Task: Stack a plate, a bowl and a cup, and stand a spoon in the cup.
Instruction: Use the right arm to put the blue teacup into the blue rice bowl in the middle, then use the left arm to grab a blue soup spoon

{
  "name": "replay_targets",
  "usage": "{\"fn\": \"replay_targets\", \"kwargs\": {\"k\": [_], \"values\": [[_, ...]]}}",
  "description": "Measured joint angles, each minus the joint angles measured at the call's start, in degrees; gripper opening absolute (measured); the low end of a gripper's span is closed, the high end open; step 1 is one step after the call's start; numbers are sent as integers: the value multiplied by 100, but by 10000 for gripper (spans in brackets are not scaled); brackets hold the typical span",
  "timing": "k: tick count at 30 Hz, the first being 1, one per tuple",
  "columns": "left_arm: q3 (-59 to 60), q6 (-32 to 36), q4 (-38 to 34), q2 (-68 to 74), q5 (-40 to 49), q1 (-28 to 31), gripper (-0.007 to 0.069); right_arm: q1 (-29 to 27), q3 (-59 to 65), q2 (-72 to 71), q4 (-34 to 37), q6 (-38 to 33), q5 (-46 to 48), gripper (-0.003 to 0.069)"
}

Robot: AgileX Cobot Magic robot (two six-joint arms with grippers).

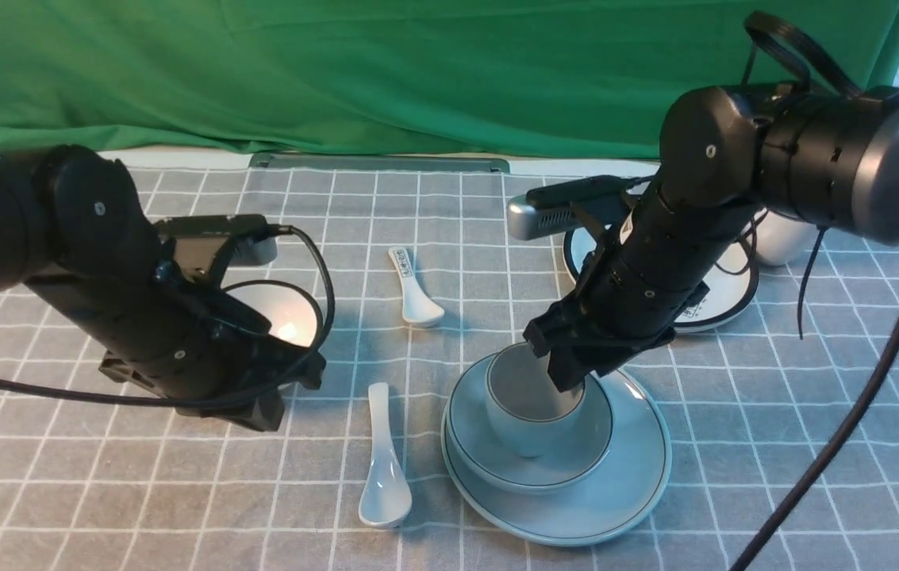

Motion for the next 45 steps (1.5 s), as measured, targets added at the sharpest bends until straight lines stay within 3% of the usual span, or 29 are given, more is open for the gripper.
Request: {"fn": "replay_targets", "kwargs": {"k": [6,12,17,24,26,31,37,41,45], "values": [[-110,-17,-46,6,-106,-223,8,6,-60,-691,-220,47,35,396],[-909,-769,392,563,193,-747,11,-61,-66,-1684,-1262,465,757,358],[-1566,-1168,410,1262,501,-811,46,-233,-66,-2281,-1842,747,1331,318],[-2059,-1419,395,2061,682,-811,248,-286,-66,-3024,-1969,841,1610,303],[-2064,-1510,408,2240,609,-811,365,-286,-66,-3209,-1974,841,1635,303],[-2064,-1524,303,2409,472,-811,451,-286,-66,-3301,-1974,841,1640,303],[-2101,-1524,297,2524,460,-811,379,-286,-60,-3301,-1974,841,1640,303],[-2114,-1269,261,2540,478,-811,128,-286,-60,-3301,-1974,841,1634,303],[-2114,-1137,292,2381,566,-811,122,-286,-60,-3301,-1974,841,1629,303]]}}
